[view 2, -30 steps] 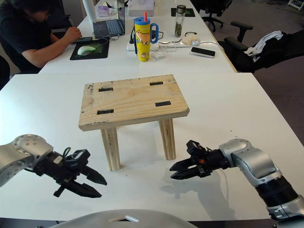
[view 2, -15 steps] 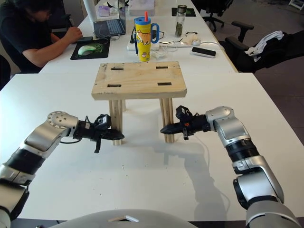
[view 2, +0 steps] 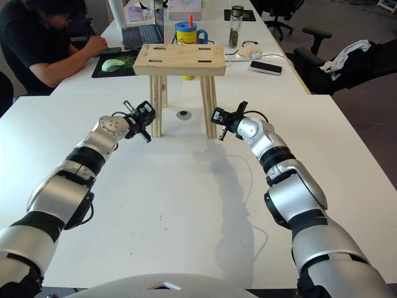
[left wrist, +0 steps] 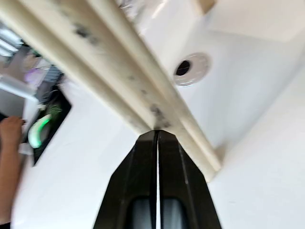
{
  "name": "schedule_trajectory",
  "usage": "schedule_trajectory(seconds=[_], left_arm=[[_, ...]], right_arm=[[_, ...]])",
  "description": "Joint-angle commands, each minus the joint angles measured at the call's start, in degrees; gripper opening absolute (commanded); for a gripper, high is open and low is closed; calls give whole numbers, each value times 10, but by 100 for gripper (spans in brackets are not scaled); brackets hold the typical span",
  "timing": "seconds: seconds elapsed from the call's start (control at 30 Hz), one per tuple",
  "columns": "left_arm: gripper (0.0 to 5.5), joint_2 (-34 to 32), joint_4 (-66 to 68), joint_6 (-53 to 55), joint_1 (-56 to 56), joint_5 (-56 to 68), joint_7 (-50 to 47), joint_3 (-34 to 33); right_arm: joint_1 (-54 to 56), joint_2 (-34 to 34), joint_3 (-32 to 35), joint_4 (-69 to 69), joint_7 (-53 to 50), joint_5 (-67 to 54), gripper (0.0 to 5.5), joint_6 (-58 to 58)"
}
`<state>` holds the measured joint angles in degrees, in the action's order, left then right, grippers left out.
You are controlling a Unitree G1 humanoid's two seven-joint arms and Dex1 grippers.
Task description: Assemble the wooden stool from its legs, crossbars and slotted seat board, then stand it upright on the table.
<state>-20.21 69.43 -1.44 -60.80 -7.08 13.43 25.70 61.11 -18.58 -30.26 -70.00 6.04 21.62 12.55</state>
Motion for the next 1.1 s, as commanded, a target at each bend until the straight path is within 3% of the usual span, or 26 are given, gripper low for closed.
schedule_trajectory(seconds=[0.03, 0.27, 0.43, 0.63, 0.9, 1.1], left_arm=[[2, 29, 59, -68, 9, -18, -40, -39], [2, 7, -11, -220, 202, 112, -23, -220], [2, 18, -54, -286, 262, 129, -24, -270], [2, 38, -71, -286, 225, 145, -36, -310], [2, 61, -44, -226, 161, 150, -96, -351], [2, 91, -51, -215, 144, 142, -100, -349]], right_arm=[[18, 25, 51, -49, -86, -11, 0, 40], [-108, -12, 232, -35, 0, -163, 0, 108], [-153, -9, 316, -16, 59, -236, 0, 114], [-121, 32, 386, -24, 98, -294, 0, 54], [-65, 63, 402, -31, 62, -290, 0, -34], [-55, 68, 385, -19, 117, -270, 0, -15]])
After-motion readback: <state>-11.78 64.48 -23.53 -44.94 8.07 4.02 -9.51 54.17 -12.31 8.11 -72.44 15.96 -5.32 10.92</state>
